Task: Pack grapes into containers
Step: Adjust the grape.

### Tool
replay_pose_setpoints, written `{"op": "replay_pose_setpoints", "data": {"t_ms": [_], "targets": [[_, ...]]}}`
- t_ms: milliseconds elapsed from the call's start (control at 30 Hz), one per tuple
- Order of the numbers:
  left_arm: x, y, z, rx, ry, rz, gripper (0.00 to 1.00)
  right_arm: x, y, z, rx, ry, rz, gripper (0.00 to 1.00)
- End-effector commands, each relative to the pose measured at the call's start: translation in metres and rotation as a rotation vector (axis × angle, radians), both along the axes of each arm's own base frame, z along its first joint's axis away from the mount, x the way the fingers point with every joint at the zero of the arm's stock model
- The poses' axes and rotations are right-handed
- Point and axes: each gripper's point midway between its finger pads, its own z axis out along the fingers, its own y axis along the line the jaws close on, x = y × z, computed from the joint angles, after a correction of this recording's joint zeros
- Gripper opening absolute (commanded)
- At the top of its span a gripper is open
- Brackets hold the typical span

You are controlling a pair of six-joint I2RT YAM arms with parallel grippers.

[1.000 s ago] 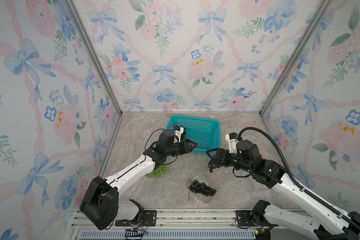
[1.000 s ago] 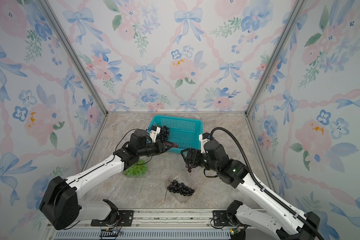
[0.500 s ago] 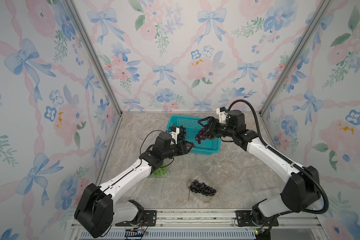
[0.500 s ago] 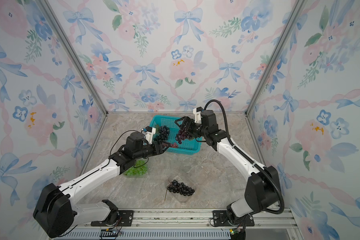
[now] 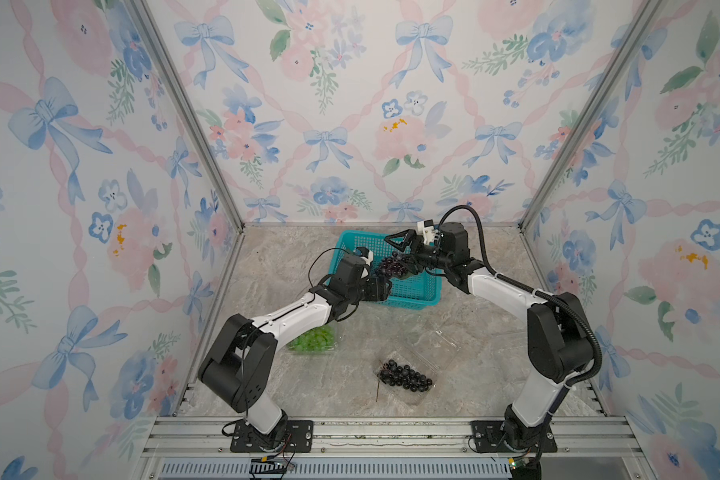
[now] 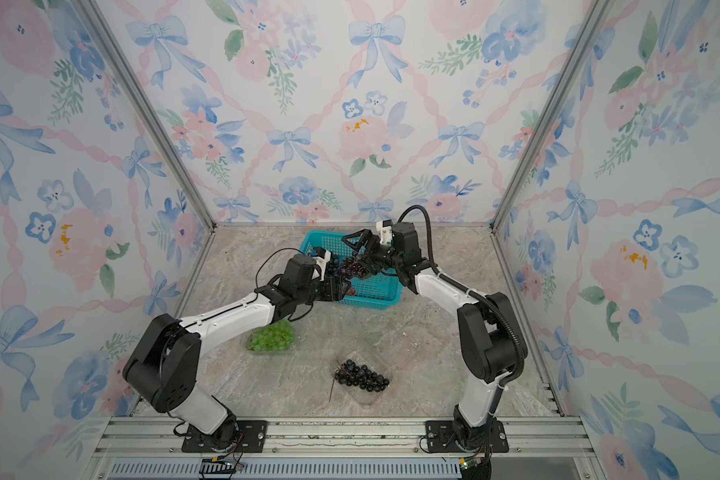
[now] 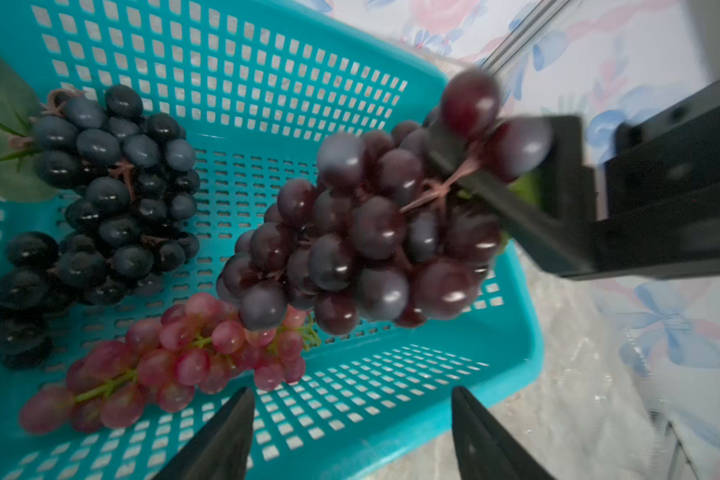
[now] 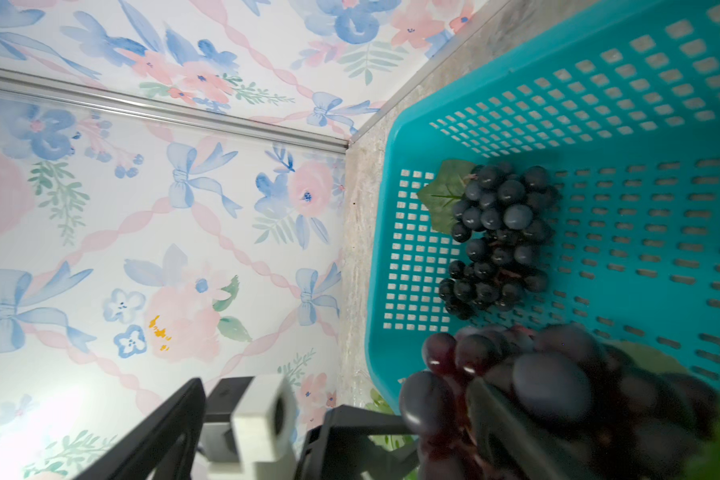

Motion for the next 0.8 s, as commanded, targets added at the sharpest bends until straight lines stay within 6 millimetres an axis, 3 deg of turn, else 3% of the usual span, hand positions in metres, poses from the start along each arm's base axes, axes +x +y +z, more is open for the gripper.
{"op": "replay_pose_setpoints", "data": {"t_ms": [0, 267, 467, 667, 767], "targets": [[0.016, -0.005, 0.011, 0.060, -0.105, -0.033, 0.82, 0.008, 0.001, 0.020, 0.092, -0.039, 0.018, 0.97], [0.029, 0.002, 0.024, 0.126, -0.220, 0.020, 0.93, 0.007, 0.001, 0.014, 0.114, -0.008, 0.033, 0.97], [0.027, 0.003, 0.040, 0.200, -0.327, 0.056, 0.95, 0.003, 0.000, 0.014, 0.142, 0.006, 0.038, 0.97], [0.038, 0.008, 0.038, 0.245, -0.370, 0.115, 0.95, -0.002, 0.001, 0.018, 0.174, 0.013, 0.046, 0.97], [0.041, 0.001, 0.039, 0.229, -0.388, 0.094, 0.94, -0.006, 0.004, 0.018, 0.188, 0.019, 0.059, 0.97]]}}
